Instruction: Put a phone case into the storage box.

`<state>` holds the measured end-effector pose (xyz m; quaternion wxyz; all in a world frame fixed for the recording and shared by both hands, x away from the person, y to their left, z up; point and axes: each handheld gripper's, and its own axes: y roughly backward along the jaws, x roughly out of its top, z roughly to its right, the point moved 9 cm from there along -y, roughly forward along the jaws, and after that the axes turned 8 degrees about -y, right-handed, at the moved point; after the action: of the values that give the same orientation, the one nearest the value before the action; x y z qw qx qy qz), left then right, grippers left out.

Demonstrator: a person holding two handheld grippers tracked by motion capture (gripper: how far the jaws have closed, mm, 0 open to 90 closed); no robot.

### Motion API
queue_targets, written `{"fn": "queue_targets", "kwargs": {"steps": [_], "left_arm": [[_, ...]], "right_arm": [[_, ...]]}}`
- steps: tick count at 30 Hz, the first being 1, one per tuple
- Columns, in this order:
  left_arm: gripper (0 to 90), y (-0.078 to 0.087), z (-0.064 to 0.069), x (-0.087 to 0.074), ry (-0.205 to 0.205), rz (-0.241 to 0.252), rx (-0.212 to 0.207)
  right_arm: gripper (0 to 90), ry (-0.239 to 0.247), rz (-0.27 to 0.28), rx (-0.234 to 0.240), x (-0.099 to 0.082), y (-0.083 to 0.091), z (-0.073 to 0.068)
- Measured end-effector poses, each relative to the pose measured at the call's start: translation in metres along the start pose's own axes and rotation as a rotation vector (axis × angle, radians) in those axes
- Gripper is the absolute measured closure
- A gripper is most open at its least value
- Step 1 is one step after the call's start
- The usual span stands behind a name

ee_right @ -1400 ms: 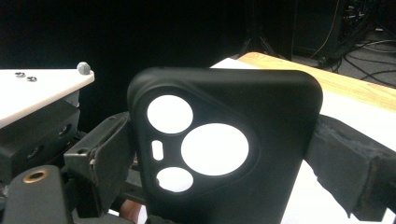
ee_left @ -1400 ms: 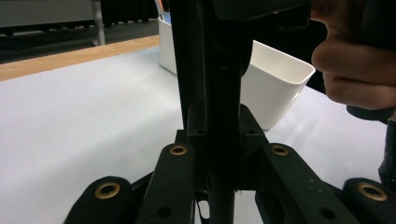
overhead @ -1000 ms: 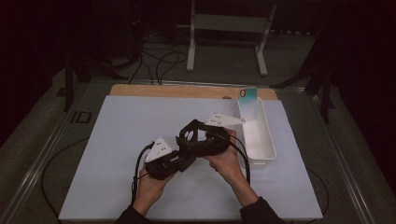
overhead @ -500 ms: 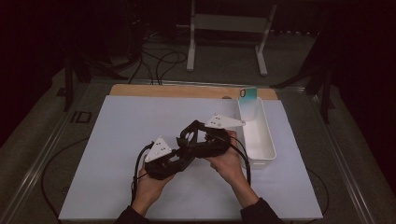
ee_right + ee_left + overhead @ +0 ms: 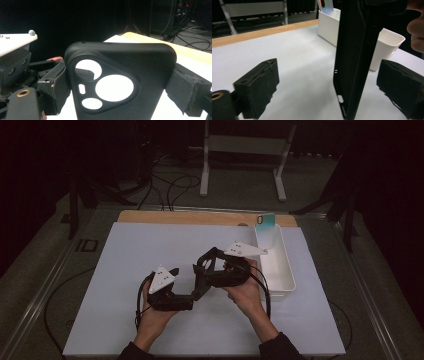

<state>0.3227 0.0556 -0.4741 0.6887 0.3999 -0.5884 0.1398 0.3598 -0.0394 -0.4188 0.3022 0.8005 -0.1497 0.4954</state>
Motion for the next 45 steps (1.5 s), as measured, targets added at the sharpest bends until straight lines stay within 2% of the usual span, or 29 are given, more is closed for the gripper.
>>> {"fn": "queue_targets", "kwargs": {"steps": [10,13,17,24,28,36,45], "left_arm": [[0.3,0.018,-0.018,-0.005,-0.024,0.012,0.077],[0.0,0.022,-0.022,-0.006,-0.028,0.017,0.081],[0.0,0.034,-0.035,-0.011,-0.030,0.033,0.119],[0.0,0.050,-0.052,-0.024,-0.032,0.036,0.154],[0.0,0.064,-0.062,-0.038,-0.040,0.029,0.173],[0.0,0.081,-0.075,-0.059,-0.041,0.018,0.206],[0.0,0.098,-0.088,-0.080,-0.038,-0.002,0.253]], "right_arm": [[14.0,0.010,-0.003,0.000,-0.001,0.001,0.000],[14.0,0.009,-0.002,-0.004,-0.001,0.001,0.002],[13.9,0.002,0.002,-0.024,-0.002,0.001,0.006],[13.9,-0.001,0.008,-0.045,-0.003,0.004,0.012],[14.0,-0.003,0.011,-0.062,-0.004,0.006,0.015],[14.0,-0.010,0.009,-0.080,-0.006,0.007,0.023],[14.0,-0.014,0.018,-0.084,-0.005,0.007,0.024]]}}
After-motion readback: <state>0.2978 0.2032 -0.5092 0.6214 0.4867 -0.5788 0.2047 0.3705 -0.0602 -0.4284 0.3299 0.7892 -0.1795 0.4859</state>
